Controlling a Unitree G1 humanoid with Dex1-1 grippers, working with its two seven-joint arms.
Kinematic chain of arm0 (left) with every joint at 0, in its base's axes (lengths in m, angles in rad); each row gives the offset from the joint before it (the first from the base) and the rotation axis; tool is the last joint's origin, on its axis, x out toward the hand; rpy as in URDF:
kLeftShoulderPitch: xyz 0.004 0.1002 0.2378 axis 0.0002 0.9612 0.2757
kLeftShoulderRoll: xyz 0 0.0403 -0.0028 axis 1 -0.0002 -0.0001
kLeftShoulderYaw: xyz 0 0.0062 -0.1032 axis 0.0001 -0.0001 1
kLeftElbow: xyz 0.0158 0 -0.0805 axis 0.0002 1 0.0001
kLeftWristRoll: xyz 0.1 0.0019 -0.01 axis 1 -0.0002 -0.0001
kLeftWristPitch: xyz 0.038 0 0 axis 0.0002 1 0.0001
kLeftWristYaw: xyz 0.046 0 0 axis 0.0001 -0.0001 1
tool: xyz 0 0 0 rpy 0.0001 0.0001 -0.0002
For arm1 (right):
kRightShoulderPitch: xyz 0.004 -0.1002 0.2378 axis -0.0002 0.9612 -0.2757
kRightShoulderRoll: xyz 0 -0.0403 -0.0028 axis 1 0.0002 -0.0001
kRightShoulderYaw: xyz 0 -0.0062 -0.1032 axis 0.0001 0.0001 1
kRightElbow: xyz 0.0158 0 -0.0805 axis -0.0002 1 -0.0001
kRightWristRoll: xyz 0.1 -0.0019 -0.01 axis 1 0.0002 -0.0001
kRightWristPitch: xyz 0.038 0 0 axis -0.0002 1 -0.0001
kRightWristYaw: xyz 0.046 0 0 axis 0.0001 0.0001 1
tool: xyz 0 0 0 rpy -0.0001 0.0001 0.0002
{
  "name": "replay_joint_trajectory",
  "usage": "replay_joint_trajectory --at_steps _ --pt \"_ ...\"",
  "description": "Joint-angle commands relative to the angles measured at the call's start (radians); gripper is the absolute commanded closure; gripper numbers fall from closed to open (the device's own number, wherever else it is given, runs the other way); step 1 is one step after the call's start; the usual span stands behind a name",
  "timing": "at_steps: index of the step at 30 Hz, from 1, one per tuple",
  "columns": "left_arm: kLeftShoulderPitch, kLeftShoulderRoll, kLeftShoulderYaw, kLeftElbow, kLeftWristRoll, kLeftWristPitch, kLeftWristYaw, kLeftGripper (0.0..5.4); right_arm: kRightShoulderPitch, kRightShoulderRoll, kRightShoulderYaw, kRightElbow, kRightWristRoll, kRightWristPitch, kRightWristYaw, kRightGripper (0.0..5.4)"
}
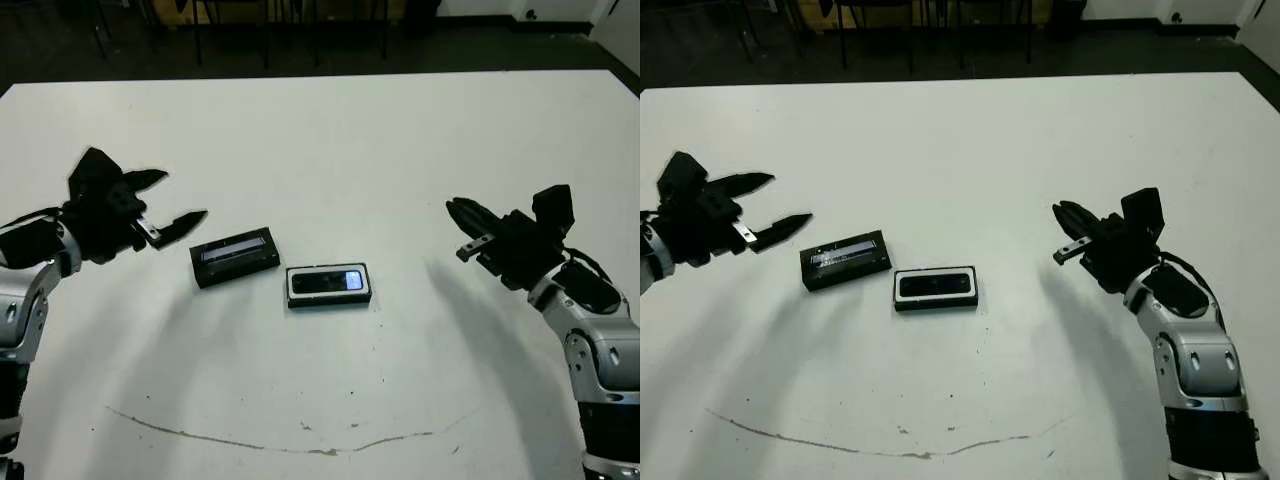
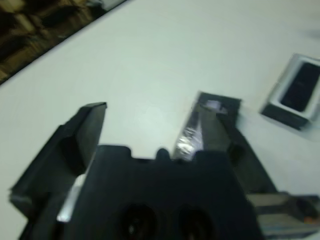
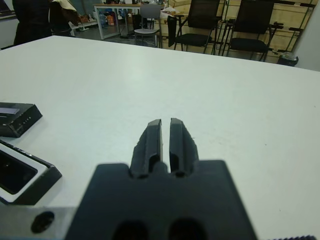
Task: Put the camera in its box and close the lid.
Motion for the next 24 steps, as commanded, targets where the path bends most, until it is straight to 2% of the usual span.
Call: replay_joint_trajectory --at_steps 1,5,10,13,16,24 --pt "-0.008 0.031 -0.024 0.026 -0.007 0.011 -0.058 0.12 -0.009 -0.014 0.006 0.017 -0.011 -0.005 0.006 5.4" --pt "-0.036 0.04 -0.032 0.079 -0.071 0.041 -0.181 0.02 -0.013 -0.008 0.011 0.029 -0.009 -0.014 0.01 5.4" --pt "-0.079 0.038 -0.049 0.17 -0.11 0.013 -0.319 0.02 -0.015 -0.016 0.018 0.014 -0.009 0.026 -0.002 5.4" --pt "-0.09 0.029 -0.054 0.199 -0.106 -0.008 -0.34 0.02 -0.014 -0.023 0.026 -0.004 -0.022 0.045 -0.014 5.4" --pt "-0.091 0.027 -0.066 0.19 -0.081 -0.001 -0.304 0.02 -0.01 -0.023 0.028 0.008 -0.027 0.012 0.001 5.4" --pt "-0.092 0.011 -0.122 0.17 -0.03 -0.005 -0.242 0.02 -0.01 -0.028 0.033 0.023 -0.03 0.007 0.011 5.4"
